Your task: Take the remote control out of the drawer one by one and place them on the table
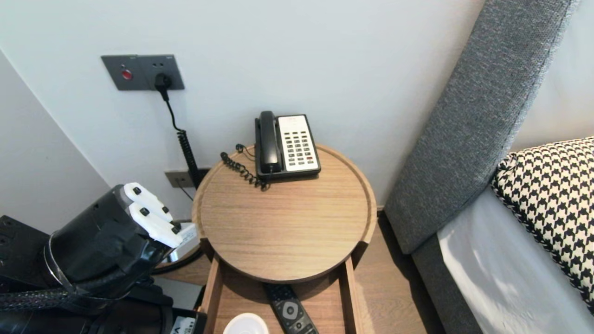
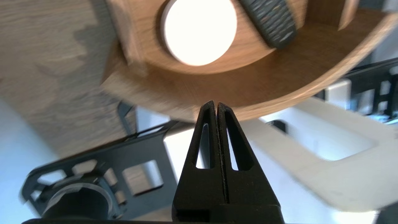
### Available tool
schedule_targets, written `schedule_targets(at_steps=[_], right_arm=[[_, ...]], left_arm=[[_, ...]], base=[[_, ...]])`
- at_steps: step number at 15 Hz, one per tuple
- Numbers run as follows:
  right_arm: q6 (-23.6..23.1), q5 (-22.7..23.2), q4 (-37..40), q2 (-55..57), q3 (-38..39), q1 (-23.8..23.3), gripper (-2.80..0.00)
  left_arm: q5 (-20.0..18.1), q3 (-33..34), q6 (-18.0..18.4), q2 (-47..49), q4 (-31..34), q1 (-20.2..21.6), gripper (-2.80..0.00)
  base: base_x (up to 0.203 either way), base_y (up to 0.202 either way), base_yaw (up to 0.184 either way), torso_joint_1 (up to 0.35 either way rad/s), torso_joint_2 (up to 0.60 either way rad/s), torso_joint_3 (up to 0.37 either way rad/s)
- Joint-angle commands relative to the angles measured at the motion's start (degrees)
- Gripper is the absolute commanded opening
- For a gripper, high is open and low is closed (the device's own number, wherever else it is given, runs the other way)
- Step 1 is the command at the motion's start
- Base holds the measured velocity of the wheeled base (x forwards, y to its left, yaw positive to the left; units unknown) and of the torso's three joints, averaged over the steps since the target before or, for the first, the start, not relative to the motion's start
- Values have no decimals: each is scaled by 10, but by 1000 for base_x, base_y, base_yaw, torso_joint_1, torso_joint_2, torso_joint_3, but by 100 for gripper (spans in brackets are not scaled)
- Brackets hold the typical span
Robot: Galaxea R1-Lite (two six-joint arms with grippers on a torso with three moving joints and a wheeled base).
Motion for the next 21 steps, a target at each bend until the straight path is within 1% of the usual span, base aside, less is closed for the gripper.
schedule_targets(at_steps=[1,5,9,14,16,17,19,21], right_arm=[[0,0,0,1,15,0,-280],[-1,-1,0,1,15,0,-280],[0,0,0,1,15,0,-280],[0,-1,0,1,15,0,-280],[-1,0,0,1,15,0,-280],[-1,0,0,1,15,0,-280],[0,-1,0,1,15,0,-280],[0,-1,0,1,15,0,-280]], left_arm=[[4,9,-1,-3,4,0,-280],[8,7,-2,17,12,0,-280],[10,6,-5,15,37,0,-280],[10,21,-7,20,31,0,-280],[10,20,-6,41,28,0,-280],[9,21,-5,55,27,0,0],[8,19,-4,91,19,0,0],[10,19,-3,115,-21,0,0]], base=[[0,0,0,0,0,0],[0,0,0,0,0,0],[0,0,0,0,0,0],[0,0,0,0,0,0],[0,0,0,0,0,0],[0,0,0,0,0,0],[0,0,0,0,0,0],[0,0,0,0,0,0]])
